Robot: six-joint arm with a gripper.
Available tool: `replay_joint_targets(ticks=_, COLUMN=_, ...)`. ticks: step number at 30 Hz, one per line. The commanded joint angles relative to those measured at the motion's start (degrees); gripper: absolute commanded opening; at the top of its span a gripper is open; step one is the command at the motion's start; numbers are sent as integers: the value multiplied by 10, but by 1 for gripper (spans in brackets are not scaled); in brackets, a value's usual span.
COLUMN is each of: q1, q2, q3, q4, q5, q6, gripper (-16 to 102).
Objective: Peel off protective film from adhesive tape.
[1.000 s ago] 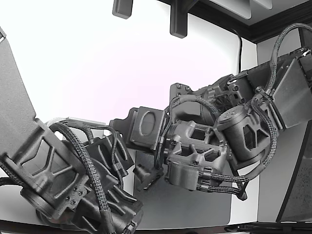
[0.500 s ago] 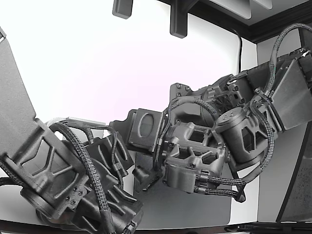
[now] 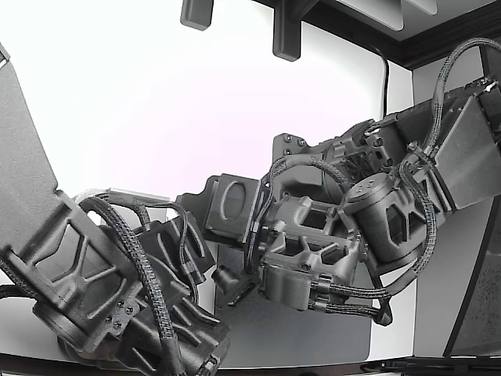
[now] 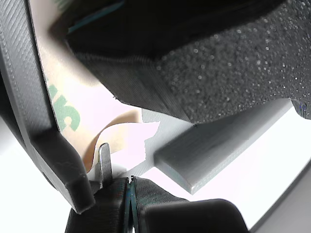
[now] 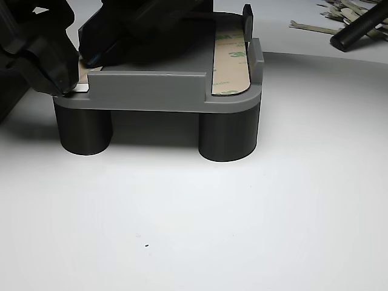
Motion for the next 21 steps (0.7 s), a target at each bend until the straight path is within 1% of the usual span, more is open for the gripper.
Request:
replay_joint_targets(ticks=1, q1=-4, q2=13, q3=-10, q4=2, q5=-3, q6=1, gripper=-11)
replay_joint_targets(ticks=21, q1=-4, q2=13, q3=-19, q4=36, q5=-20, q6=17, gripper=-11)
